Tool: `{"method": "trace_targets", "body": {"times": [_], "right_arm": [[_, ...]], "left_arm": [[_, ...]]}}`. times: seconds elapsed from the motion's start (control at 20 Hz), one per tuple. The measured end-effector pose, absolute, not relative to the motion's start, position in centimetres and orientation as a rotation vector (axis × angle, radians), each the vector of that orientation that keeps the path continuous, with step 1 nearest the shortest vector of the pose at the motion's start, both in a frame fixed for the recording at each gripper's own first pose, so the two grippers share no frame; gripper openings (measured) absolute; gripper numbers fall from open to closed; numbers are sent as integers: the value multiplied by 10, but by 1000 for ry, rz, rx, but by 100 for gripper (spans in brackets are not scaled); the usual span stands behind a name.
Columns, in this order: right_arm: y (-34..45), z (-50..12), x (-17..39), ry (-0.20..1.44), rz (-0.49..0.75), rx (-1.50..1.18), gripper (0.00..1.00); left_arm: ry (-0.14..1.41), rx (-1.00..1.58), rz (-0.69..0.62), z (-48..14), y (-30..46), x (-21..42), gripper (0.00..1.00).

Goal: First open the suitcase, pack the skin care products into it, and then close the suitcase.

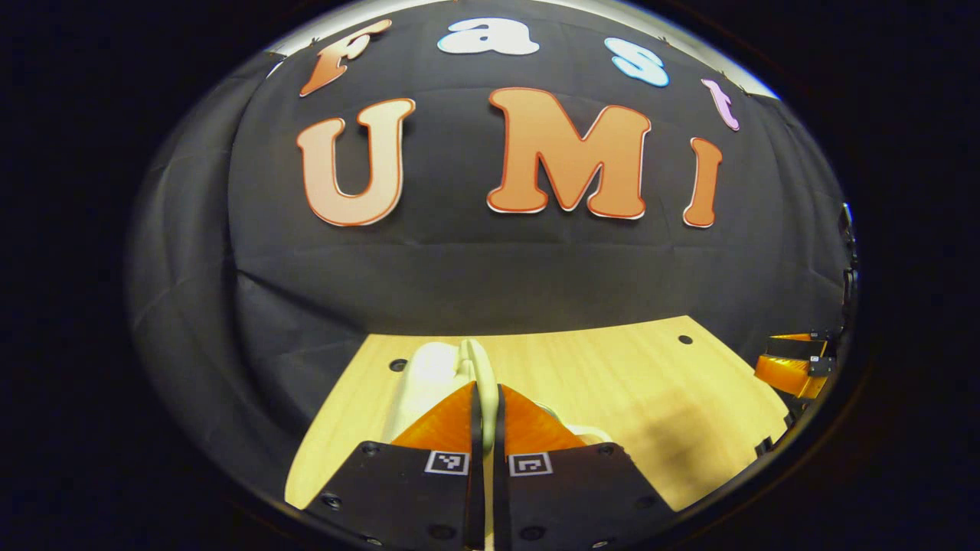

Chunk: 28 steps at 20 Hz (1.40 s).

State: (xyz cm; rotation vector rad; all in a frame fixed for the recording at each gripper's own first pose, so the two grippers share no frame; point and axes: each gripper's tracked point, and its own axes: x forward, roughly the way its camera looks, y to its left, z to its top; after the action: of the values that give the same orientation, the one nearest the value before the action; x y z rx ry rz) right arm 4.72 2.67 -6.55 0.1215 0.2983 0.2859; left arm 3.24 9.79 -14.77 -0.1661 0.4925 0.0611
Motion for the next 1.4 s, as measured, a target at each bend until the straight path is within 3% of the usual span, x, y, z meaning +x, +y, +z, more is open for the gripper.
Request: {"method": "trace_targets", "body": {"times": [0.4,1.0,1.15,1.25,1.35,1.4], "right_arm": [[11,-75,40,301,308,107,95],[-24,-88,31,308,308,85,95],[-34,-90,29,309,295,88,95],[-38,-89,29,301,285,82,95],[-41,-83,29,285,281,89,96],[-41,-79,30,271,277,91,95]], "left_arm": [[568,-200,-80,-189,4,40,5],[761,-31,-138,-291,-104,44,7],[776,-65,-165,-300,-122,43,16],[708,-58,-198,-275,-132,44,17],[634,-26,-204,-248,-137,56,35],[589,-35,-209,-229,-140,57,39]]}}
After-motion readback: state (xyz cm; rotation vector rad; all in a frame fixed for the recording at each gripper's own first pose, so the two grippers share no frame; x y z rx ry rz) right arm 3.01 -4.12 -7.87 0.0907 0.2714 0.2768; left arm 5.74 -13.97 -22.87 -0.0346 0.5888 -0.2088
